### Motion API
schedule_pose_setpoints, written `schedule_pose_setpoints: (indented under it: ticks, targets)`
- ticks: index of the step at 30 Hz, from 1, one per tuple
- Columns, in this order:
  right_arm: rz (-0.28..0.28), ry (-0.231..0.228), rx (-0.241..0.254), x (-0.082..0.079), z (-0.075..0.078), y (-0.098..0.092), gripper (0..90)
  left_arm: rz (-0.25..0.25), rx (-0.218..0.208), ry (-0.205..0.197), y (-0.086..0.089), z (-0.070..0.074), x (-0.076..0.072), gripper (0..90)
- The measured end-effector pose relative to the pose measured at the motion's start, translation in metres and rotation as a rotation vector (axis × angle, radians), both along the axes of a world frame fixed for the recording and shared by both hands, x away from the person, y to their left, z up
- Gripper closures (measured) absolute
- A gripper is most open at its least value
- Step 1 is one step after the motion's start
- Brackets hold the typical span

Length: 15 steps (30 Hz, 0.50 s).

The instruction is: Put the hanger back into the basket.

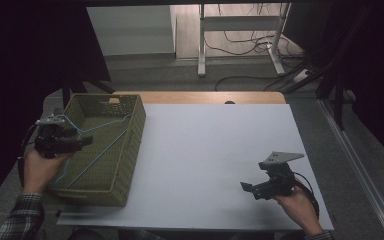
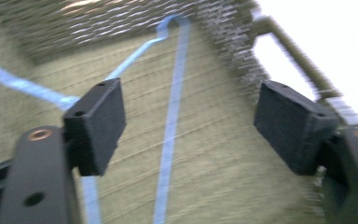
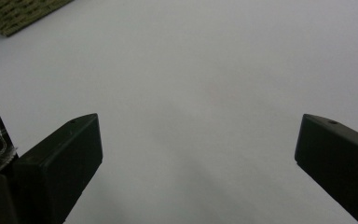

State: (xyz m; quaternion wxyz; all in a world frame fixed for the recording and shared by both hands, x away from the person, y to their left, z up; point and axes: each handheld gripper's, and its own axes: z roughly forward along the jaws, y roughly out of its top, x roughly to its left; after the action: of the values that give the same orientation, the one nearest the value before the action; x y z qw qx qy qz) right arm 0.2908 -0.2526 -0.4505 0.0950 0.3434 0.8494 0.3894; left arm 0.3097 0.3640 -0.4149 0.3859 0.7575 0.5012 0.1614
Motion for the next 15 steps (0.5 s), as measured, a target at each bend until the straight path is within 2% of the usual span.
schedule_pose_setpoints:
  ticks: [3,8,10,15]
  targets:
    - [-0.008,-0.013,0.008,-0.003,0.003,-0.003,0.0,-0.057,-0.043,-0.01,-0.013,0.004,-0.009,15.5]
    - [-0.034,-0.026,0.026,-0.01,0.005,-0.008,0.0,-0.141,-0.044,-0.029,-0.042,0.008,-0.028,11.5]
    - [-0.043,-0.031,0.031,-0.012,0.005,-0.01,0.0,-0.184,-0.06,-0.043,-0.055,0.008,-0.036,11.2]
    - [-0.054,-0.04,0.052,-0.02,0.006,-0.012,0.0,-0.247,-0.086,-0.059,-0.082,0.003,-0.053,8.7]
